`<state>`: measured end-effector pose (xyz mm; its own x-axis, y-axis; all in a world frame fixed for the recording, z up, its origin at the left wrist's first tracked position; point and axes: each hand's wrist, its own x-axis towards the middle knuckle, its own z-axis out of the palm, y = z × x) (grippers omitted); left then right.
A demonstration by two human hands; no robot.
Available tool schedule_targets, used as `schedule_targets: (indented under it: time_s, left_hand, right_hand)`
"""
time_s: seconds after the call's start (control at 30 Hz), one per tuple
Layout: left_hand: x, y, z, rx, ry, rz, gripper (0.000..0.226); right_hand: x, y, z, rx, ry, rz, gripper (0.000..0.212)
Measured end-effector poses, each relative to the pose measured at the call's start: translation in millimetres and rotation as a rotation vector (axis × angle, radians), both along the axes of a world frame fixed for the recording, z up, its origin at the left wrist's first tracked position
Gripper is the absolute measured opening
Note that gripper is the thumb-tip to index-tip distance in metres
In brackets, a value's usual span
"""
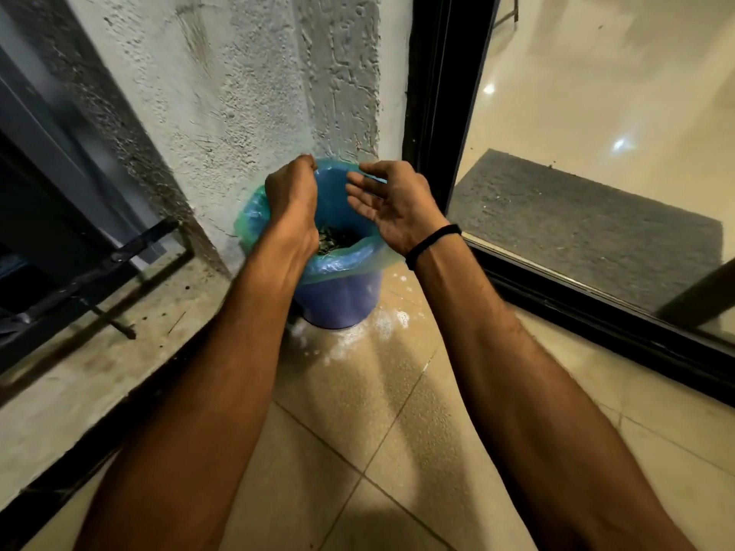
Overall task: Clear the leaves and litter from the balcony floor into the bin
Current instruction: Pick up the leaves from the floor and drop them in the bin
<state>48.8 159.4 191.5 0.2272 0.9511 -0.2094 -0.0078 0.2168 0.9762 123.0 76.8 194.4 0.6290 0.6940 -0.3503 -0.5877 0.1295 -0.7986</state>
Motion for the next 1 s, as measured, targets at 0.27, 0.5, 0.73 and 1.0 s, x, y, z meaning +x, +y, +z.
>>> schedule_targets:
  time_s: [0.27,0.5,0.73,1.0]
  left_hand:
    - [38,-73,3,0.332,0.114,-0.144,0.04]
    - [104,-244,15,0.578,0.077,-0.46,0.029]
    - [151,-430,3,0.95,0.084,-0.908,0.02]
    - [215,-620,-25,1.33,0.039,-1.297,0.027]
  right_hand:
    - [10,-92,8,-0.027,-0.221,-0.254,0.015]
    - [55,-266,-6,-0.497,-0.69,-0.586,0.015]
    - [77,-480,-25,-0.886,-0.843,-0.85,0.019]
    - [97,-670,-68,-1.007,-0.705,-1.24,0.017]
